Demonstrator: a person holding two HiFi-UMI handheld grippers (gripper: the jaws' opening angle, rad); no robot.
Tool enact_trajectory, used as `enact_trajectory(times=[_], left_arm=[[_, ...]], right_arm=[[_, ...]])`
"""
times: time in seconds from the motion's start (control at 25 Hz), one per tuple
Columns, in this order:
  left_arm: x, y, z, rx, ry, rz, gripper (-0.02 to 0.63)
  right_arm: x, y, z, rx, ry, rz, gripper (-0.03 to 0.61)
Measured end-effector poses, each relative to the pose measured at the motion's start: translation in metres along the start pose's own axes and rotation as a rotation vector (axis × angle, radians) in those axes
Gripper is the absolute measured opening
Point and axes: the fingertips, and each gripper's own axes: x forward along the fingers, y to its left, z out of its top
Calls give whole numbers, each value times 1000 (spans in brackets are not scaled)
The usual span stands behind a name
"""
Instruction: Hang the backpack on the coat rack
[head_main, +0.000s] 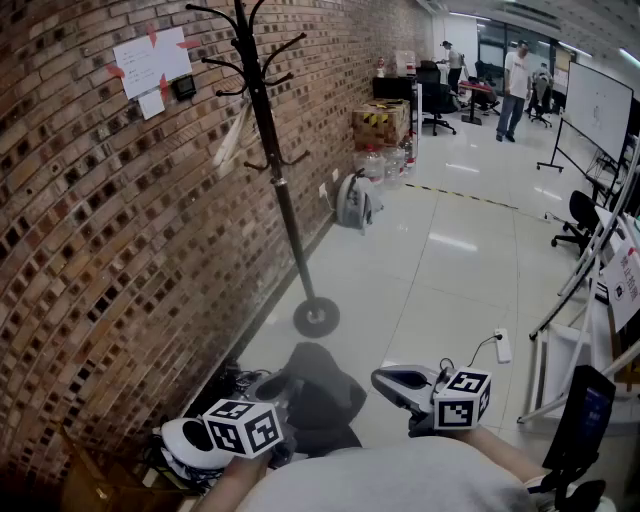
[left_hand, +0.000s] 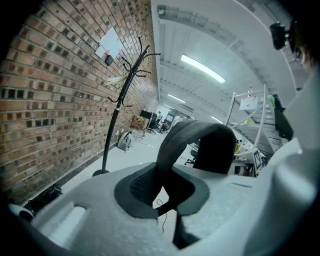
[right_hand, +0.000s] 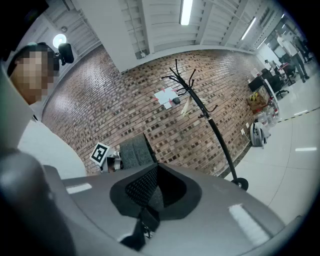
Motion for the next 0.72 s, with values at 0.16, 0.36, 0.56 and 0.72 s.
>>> enact_trajectory(times=[0.16, 0.36, 0.56, 0.72], left_arm=[[11, 14, 8, -5, 2, 8, 25], [35, 34, 16, -16, 14, 11, 25], [70, 67, 34, -43, 42, 16, 25], [100, 98, 57, -51, 46, 14, 25]], right_arm=[[12, -13, 6, 1, -2, 11, 0], [29, -38, 13, 2, 9, 9, 0], [50, -74, 28, 21, 17, -15, 0], [73, -111, 45, 39, 15, -46, 0]])
